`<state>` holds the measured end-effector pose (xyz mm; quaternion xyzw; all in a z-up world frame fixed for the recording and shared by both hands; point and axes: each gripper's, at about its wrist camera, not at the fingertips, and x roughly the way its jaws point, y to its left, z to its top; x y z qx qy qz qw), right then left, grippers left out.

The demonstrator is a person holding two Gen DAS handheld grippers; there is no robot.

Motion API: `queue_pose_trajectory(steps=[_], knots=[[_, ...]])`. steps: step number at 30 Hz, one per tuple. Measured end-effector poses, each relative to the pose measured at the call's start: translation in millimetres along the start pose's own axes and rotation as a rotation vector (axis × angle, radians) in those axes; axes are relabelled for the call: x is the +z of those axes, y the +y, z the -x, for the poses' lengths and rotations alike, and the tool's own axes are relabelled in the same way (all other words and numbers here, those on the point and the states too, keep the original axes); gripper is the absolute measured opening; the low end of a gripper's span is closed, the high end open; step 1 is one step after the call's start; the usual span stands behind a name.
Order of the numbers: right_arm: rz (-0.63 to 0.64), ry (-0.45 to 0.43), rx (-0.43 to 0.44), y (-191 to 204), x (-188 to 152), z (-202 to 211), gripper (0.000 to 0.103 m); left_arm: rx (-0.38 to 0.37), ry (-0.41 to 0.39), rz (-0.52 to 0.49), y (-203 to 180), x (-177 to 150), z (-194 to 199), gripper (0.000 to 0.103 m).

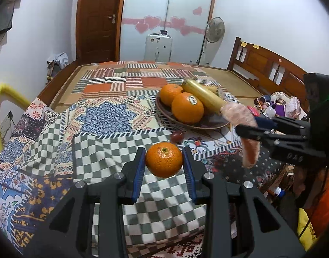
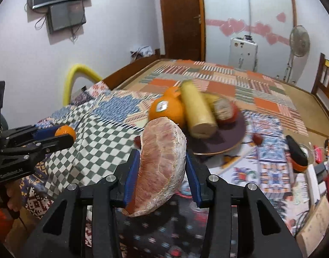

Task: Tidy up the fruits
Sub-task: 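Carry the tangerine onto the plate with the left tool while the right tool lifts the pomelo toward it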

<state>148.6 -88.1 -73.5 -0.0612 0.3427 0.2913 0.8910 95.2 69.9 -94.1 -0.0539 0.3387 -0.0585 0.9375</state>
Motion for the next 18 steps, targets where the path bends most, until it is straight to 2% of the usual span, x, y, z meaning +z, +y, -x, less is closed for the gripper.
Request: queue_pose_trajectory(steps=[11, 18], knots=[[-0.023, -0.074, -0.083, -48, 13, 16, 0.039, -0.023, -0.016, -0.028, -27, 30, -23, 0.034], [-0.037, -0.104, -0.108, -73, 24, 5, 0.039, -0.03, -0.025, -0.054, -39, 55, -47, 0.034]])
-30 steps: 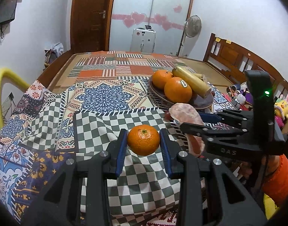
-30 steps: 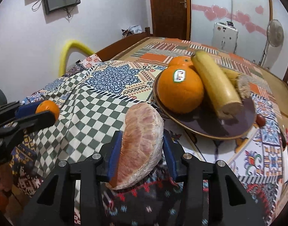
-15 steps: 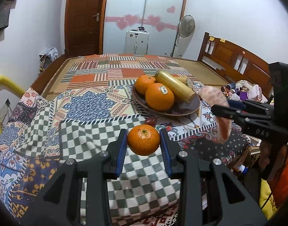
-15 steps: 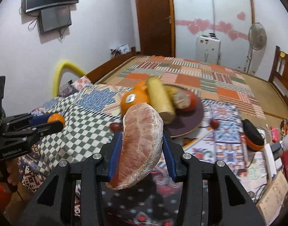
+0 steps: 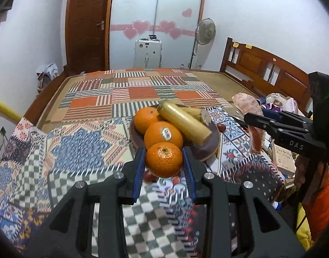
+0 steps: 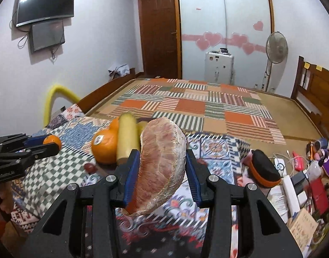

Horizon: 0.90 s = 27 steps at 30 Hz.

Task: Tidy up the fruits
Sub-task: 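Carry the tangerine onto the plate with the left tool while the right tool lifts the pomelo toward it, then release the tangerine on the plate with the left tool while the right tool sets the pomelo there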

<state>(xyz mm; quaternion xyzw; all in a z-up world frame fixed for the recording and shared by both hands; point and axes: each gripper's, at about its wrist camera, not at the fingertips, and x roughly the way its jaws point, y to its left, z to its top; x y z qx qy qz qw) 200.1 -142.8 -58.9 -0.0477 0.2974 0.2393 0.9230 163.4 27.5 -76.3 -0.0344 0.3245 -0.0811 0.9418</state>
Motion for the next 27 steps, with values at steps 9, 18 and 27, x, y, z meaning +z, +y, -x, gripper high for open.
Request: queue_pose_trajectory(steps=[9, 18, 27], knots=[[-0.066, 0.021, 0.003, -19, 8, -47, 0.039, -0.006, 0.008, -0.024, -6, 24, -42, 0.034], [-0.084, 0.074, -0.009, -23, 8, -71, 0.039, 0.001, 0.016, -0.019, -6, 39, -73, 0.034], [-0.078, 0.132, 0.027, -18, 5, -77, 0.042, 0.007, 0.039, 0.005, -1, 45, -95, 0.034]])
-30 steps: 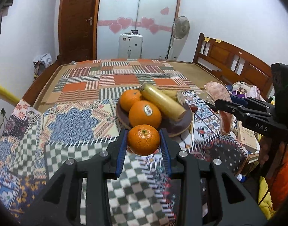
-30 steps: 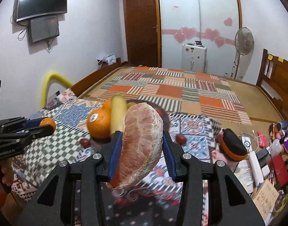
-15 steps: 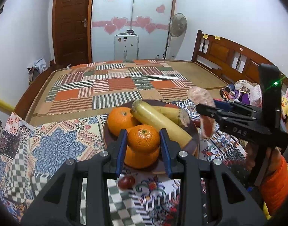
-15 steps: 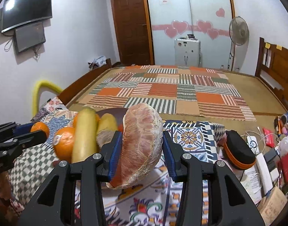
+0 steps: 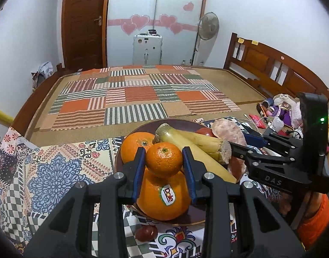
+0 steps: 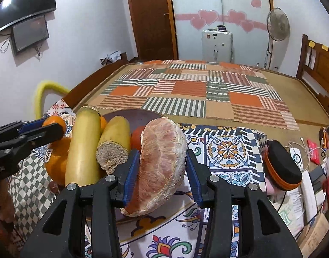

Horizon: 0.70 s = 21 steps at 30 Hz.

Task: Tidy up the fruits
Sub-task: 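Release the tangerine on the plate with the left tool while the right tool sets the pomelo there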

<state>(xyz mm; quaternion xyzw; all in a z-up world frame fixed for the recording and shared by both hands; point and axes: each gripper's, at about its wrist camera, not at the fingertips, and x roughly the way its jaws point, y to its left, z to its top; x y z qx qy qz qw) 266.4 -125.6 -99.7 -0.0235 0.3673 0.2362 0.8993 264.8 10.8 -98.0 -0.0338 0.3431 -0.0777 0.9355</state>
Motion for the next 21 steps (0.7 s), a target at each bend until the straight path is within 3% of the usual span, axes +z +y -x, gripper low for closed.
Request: queue_pose_trajectory(steps=[12, 21], knots=[[0.016, 0.001, 0.003, -2, 1, 5, 0.046, 0.007, 0.001, 0.005, -1, 7, -14, 0.035], [0.022, -0.003, 0.01, -3, -4, 9, 0.051, 0.016, 0.005, 0.007, 6, 3, -12, 0.049]])
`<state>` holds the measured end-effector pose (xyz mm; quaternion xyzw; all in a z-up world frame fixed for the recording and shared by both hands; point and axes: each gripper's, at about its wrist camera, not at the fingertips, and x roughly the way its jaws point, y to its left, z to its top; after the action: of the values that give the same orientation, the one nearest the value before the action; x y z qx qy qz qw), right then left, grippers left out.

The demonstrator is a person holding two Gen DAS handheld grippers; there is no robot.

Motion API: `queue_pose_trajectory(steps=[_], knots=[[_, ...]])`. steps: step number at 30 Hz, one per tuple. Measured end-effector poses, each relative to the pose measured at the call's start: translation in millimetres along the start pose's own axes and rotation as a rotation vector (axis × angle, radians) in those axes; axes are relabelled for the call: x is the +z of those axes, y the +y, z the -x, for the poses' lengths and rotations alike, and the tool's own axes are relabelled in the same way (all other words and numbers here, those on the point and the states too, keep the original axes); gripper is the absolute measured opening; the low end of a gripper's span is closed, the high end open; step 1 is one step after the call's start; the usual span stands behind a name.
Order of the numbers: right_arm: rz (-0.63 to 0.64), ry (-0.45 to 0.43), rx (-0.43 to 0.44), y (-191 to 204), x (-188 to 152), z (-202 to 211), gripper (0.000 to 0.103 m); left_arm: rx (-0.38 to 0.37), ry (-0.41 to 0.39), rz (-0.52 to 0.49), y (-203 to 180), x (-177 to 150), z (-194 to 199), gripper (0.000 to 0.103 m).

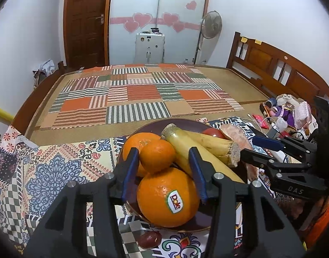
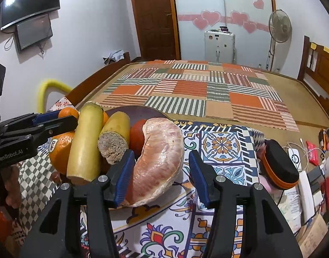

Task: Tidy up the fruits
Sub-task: 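Release the tangerine on the plate with the left tool while the right tool sets the pomelo there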

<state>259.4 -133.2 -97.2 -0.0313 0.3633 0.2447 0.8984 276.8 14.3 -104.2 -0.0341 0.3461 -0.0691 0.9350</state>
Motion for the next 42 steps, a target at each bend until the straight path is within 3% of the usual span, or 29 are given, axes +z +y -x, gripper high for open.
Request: queue_pose_trajectory(steps=[26, 42], knots=[[0.033, -0.043, -0.008, -4, -4, 13, 0.054, -0.024, 0.034, 0.049, 23, -7, 0, 0.05], [0.049, -0.048, -0.023, -1, -7, 13, 0.054, -0.061, 0.038, 0.089, 39, -12, 5, 0.064]])
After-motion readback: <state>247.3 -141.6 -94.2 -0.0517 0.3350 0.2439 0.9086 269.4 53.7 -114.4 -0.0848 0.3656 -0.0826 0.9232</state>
